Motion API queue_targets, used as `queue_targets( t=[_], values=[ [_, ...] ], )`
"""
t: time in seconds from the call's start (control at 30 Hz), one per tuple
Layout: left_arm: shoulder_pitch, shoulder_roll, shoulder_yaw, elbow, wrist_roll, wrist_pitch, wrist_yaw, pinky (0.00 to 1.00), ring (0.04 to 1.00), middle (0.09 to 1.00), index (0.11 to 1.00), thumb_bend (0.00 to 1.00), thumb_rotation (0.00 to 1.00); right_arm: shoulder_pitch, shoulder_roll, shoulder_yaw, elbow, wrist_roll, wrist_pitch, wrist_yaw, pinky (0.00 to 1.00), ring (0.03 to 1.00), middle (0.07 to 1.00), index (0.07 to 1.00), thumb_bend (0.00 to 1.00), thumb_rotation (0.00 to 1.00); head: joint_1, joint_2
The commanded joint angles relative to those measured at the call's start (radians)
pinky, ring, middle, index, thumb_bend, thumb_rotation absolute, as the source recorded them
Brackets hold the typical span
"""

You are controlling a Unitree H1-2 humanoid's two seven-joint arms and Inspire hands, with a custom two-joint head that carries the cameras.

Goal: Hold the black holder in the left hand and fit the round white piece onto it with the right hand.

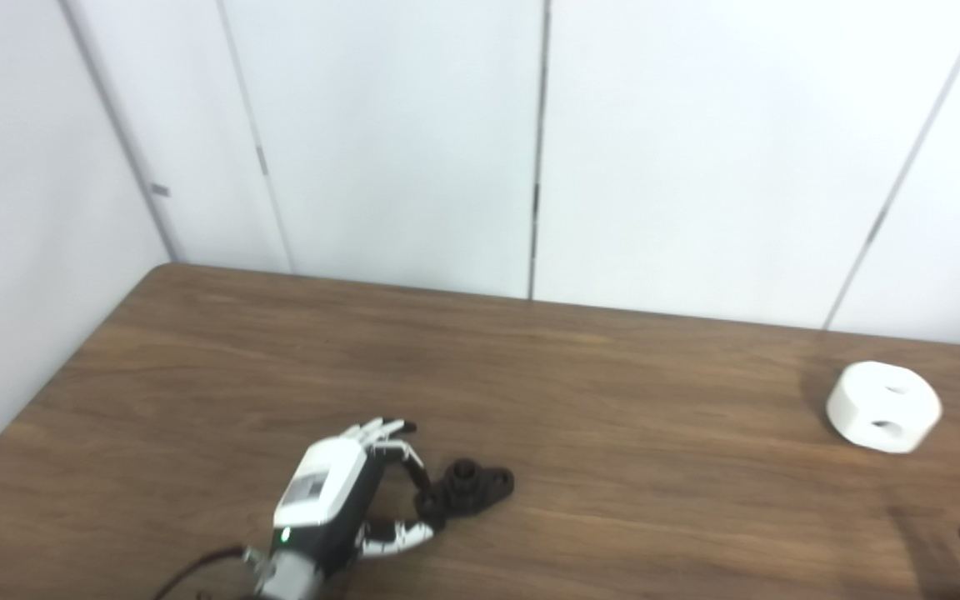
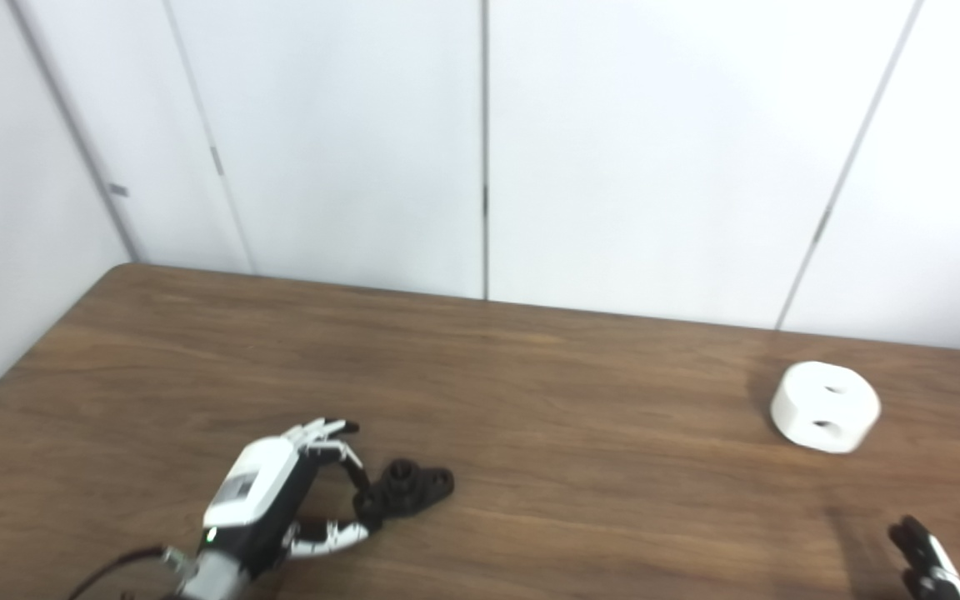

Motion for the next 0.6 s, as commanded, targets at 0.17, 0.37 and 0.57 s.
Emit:
queue_targets(
  t=[0.17, 0.37, 0.57],
  values=[
    [0.036, -0.024, -0.102, -0.026, 0.067, -0.069, -0.049, 0.91, 0.911, 0.863, 0.491, 0.51, 0.04, 0.013, 0.053, 0.036, -0.036, -0.031, 0.033, -0.030, 1.00, 0.962, 0.919, 0.941, 0.59, 1.00, -0.046, 0.043],
    [0.042, -0.045, -0.163, -0.007, 0.062, -0.115, -0.068, 0.92, 0.926, 0.875, 0.490, 0.51, 0.04, 0.021, 0.063, 0.045, -0.076, -0.043, 0.070, -0.038, 1.00, 0.968, 0.923, 0.938, 0.58, 1.00, -0.073, 0.069],
    [0.040, -0.053, -0.210, 0.012, 0.059, -0.168, -0.072, 0.92, 0.920, 0.874, 0.490, 0.50, 0.05, 0.023, 0.066, 0.056, -0.108, -0.059, 0.107, -0.051, 1.00, 0.967, 0.923, 0.934, 0.60, 1.00, -0.121, 0.097]
  ],
)
